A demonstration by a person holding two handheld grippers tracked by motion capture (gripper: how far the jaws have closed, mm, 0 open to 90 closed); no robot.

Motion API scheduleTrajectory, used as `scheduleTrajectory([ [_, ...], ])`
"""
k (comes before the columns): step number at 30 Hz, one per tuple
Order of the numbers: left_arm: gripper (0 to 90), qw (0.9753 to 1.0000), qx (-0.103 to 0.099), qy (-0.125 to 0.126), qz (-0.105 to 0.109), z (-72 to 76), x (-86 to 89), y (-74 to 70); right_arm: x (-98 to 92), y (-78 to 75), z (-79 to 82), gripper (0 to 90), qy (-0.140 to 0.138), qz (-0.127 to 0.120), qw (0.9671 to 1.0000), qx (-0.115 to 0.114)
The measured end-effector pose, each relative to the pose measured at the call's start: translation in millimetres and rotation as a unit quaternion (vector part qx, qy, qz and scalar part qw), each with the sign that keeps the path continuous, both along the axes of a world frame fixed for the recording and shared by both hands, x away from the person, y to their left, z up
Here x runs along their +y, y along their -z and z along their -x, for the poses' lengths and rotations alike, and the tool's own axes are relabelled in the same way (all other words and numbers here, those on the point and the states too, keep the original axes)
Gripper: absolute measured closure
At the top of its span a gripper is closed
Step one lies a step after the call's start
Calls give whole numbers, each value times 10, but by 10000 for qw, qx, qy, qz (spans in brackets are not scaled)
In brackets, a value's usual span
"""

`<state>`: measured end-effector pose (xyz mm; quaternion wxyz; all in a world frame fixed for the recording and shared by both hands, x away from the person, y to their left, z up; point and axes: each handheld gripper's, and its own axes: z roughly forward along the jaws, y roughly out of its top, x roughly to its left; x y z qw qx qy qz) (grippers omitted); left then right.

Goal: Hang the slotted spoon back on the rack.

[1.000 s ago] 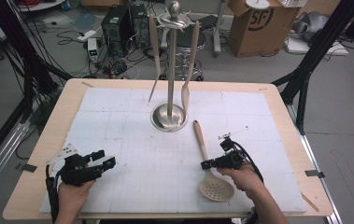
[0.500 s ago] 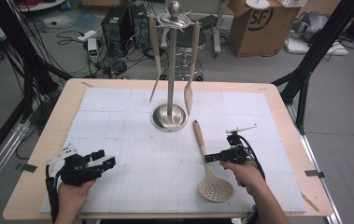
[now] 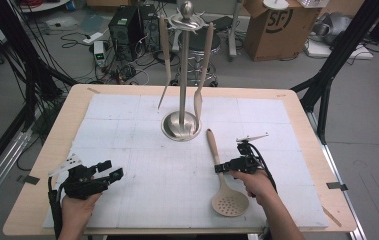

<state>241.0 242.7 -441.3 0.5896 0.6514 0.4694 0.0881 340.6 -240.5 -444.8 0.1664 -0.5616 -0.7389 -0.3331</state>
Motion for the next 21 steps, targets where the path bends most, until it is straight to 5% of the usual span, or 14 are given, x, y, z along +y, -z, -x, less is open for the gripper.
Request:
scheduleTrajectory([
  [13, 274, 10000, 10, 29, -13, 3, -19, -1, 157, 7, -6, 645, -273, 300, 9987, -307],
  [18, 274, 10000, 4, 35, -30, 1, -23, 1, 324, -70, 79, 638, -352, 1001, 9921, -670],
  [21, 274, 10000, 9, 27, -19, 4, -27, 1, 369, -88, 91, 712, -361, 1263, 9885, -744],
])
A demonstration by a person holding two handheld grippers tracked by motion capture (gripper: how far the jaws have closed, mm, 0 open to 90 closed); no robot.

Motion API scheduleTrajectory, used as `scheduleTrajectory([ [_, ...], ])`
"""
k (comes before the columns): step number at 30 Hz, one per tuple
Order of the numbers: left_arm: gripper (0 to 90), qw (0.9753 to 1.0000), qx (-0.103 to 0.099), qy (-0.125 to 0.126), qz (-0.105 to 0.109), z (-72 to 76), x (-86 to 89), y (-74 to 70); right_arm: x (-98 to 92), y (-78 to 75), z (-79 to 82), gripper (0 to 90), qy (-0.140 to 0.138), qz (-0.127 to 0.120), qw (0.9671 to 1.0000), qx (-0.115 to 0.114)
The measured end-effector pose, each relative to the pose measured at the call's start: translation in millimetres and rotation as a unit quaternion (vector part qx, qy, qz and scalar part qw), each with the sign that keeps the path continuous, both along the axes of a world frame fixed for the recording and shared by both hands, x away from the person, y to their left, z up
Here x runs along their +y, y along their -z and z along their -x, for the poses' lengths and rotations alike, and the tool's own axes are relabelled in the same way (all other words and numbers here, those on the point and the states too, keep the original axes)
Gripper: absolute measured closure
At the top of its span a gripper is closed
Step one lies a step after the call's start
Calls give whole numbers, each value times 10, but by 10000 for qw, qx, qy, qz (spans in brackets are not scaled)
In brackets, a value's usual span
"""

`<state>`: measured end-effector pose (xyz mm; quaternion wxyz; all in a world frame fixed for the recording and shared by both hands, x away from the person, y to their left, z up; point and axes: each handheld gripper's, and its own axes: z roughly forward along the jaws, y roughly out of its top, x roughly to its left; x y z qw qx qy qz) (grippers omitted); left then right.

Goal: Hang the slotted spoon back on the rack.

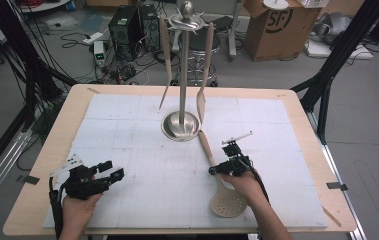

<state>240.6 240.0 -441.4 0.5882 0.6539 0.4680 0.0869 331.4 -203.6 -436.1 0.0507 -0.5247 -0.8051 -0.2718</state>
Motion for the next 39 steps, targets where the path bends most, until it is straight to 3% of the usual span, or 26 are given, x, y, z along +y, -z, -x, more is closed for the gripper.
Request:
scheduleTrajectory([
  [6, 274, 10000, -9, -4, 22, 1, 20, -3, -26, 6, 4, 763, -11, -3, 10000, -72],
  [8, 274, 10000, -2, -27, 41, 0, 37, 0, -66, 11, -19, 786, -86, -180, 9998, 14],
  [9, 274, 10000, 0, -45, 51, -3, 46, 4, -88, 12, -27, 788, -168, -432, 9988, 155],
  [12, 274, 10000, 7, -46, 43, -8, 57, 11, -82, -5, 9, 788, -310, -406, 9987, 33],
  [17, 275, 10000, -2, -51, 43, 2, 48, -1, -96, -38, 50, 788, -454, -791, 9957, -162],
  [21, 275, 10000, -5, -51, 27, 3, 50, -1, -77, -111, 69, 787, -533, -1203, 9906, -370],
  [27, 275, 10000, 7, -54, 43, 1, 56, 6, -102, -219, 99, 787, -484, -1829, 9803, -562],
  [31, 275, 10000, 3, -57, 33, 1, 56, 5, -92, -323, 139, 787, -511, -2051, 9739, -828],
  [34, 275, 10000, -4, -58, 24, 4, 53, 0, -76, -425, 155, 786, -520, -2253, 9673, -1044],
  [39, 275, 10000, -16, -68, 36, 5, 61, 0, -31, -618, 159, 786, -478, -2383, 9587, -1476],
])
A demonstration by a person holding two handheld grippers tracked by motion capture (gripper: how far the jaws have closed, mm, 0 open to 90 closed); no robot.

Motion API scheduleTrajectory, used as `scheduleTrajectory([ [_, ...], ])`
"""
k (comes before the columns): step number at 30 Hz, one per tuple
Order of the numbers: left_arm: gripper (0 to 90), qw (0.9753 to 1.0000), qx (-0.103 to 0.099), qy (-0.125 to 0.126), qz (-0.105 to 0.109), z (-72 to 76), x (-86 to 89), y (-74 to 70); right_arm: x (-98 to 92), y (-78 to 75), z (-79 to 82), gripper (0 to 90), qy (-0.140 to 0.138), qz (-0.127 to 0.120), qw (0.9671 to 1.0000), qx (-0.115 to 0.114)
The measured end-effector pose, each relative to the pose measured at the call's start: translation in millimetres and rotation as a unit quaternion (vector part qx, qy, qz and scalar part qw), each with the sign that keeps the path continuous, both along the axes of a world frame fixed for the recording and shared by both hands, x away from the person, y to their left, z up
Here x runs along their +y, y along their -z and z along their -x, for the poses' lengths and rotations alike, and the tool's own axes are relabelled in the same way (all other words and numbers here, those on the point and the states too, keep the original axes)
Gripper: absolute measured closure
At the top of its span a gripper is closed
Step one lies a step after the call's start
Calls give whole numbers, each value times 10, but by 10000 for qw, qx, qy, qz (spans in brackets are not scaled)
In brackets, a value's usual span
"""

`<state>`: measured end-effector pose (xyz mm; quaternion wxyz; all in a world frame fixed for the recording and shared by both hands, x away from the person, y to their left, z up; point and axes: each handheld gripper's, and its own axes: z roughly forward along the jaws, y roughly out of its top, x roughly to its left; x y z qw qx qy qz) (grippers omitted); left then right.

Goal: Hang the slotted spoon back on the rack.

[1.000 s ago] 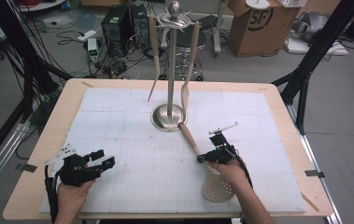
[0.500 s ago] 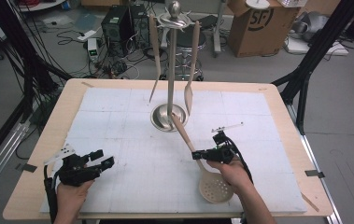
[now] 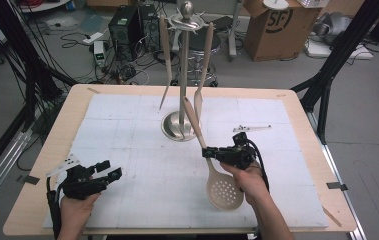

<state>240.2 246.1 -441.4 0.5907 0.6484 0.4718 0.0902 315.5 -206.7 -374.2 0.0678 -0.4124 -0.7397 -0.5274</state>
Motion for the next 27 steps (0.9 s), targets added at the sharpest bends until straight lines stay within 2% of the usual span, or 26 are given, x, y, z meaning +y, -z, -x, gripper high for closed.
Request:
scheduleTrajectory([
  [3, 275, 10000, 0, -1, 4, 1, 2, -1, 33, -117, 1, 786, 36, -137, 9996, -252],
  [7, 275, 10000, -4, 4, 7, 4, 5, -3, 65, -232, -3, 786, 91, -270, 9985, -478],
  [15, 275, 10000, 0, -2, 3, 7, 12, -5, 75, -371, 1, 786, 242, -388, 9952, -867],
  [22, 275, 10000, -4, -18, 15, 10, 14, -5, 76, -539, 10, 786, 416, -495, 9892, -1317],
  [27, 275, 10000, -12, -24, 32, 11, 19, -3, 75, -693, 26, 786, 492, -605, 9852, -1526],
])
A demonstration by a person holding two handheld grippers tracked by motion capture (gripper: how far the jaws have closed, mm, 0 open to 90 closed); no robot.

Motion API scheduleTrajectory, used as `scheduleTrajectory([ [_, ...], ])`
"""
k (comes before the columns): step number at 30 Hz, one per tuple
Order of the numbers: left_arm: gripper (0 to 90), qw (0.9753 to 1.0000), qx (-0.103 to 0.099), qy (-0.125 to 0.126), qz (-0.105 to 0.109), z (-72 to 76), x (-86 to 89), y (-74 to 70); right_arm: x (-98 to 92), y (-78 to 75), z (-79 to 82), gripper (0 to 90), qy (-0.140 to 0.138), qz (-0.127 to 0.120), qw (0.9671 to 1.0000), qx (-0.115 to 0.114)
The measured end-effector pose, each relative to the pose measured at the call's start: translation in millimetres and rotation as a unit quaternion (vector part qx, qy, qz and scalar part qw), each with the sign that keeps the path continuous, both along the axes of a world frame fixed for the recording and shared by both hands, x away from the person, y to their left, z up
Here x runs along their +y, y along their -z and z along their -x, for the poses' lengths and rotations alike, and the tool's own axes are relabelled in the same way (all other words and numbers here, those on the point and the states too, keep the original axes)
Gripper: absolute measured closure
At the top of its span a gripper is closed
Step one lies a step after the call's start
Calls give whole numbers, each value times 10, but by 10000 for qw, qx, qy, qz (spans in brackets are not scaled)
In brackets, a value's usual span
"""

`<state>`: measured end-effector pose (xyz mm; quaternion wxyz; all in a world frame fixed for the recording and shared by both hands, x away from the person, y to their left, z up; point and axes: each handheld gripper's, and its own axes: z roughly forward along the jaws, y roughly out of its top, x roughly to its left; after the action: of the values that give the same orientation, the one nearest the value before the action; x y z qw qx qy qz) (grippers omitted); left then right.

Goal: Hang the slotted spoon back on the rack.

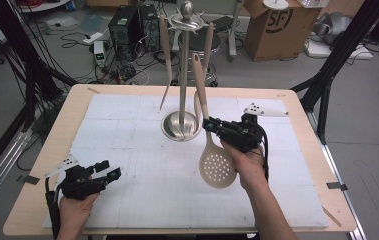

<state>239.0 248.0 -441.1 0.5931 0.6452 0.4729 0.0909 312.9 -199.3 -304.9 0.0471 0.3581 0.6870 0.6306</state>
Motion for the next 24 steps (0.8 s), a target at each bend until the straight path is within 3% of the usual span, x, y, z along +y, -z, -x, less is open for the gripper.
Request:
scheduleTrajectory([
  [11, 275, 10000, 1, -7, 7, 5, 9, -5, 28, -266, -18, 786, 124, -158, 9993, -321],
  [17, 275, 10000, -20, -20, 7, 8, 19, -7, 53, -339, -107, 785, 206, -157, 9992, -313],
  [24, 275, 10000, -9, -54, 45, 12, 34, -4, 95, -292, -212, 786, 197, -114, 9995, -213],
])
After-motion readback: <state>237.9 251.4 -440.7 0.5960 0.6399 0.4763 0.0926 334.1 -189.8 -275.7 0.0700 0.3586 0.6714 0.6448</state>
